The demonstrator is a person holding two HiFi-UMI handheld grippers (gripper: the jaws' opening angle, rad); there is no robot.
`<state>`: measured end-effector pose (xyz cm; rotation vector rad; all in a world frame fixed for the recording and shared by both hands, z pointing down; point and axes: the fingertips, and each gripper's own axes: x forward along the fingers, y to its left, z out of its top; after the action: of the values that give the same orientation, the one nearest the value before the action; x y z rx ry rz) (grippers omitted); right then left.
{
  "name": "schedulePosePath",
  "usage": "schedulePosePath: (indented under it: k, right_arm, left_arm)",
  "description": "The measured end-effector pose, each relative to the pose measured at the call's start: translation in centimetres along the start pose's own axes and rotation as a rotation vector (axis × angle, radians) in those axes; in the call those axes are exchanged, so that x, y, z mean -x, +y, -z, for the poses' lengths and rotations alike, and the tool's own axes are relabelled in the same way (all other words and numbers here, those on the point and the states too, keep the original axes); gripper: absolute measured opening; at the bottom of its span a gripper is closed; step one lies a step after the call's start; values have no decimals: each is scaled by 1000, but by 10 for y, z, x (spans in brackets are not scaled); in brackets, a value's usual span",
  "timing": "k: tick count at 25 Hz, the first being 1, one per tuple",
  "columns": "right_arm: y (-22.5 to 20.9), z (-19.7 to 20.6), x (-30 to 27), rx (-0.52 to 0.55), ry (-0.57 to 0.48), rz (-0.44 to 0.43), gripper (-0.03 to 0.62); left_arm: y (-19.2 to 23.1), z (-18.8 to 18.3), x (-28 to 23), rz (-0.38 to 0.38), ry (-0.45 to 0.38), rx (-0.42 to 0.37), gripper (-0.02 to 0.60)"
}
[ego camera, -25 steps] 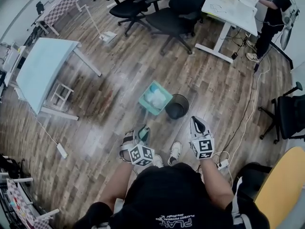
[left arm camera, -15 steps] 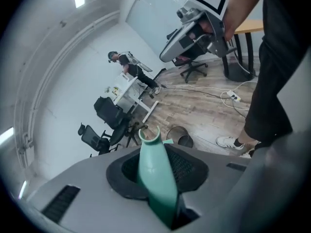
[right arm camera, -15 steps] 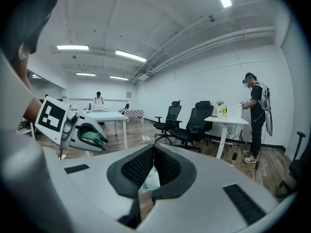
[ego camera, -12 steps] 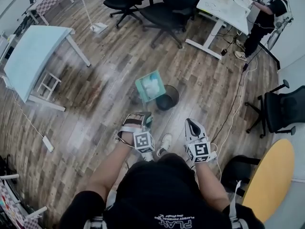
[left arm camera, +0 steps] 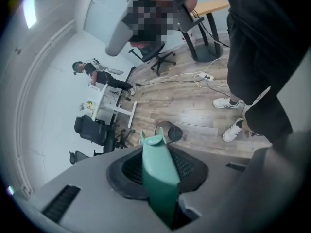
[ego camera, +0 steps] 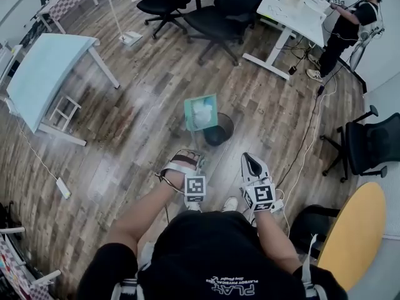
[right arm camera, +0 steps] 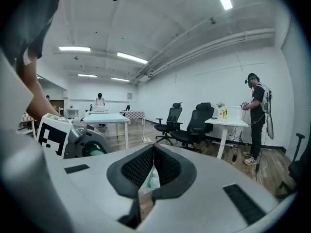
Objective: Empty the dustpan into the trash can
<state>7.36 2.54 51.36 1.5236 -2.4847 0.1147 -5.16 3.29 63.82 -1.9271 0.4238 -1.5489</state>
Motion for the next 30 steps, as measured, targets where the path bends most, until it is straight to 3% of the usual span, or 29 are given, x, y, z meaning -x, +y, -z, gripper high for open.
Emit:
schedulePosePath:
  k: [5, 21, 26, 30]
  right_arm:
    - [-16, -5, 7, -7, -28, -26, 23]
    - [-77, 17, 54, -55, -45, -21, 23]
    - [-91, 25, 66, -69, -46, -15, 24]
    - [-96, 31, 70, -85, -46, -21, 23]
  left_arm:
    - [-15, -31, -3, 46, 20, -131, 106]
    - [-79, -109, -33, 197, 91, -451, 107]
    - [-93, -120, -39, 219, 115, -521, 121]
    - [-106, -120, -38, 232, 129, -639, 121]
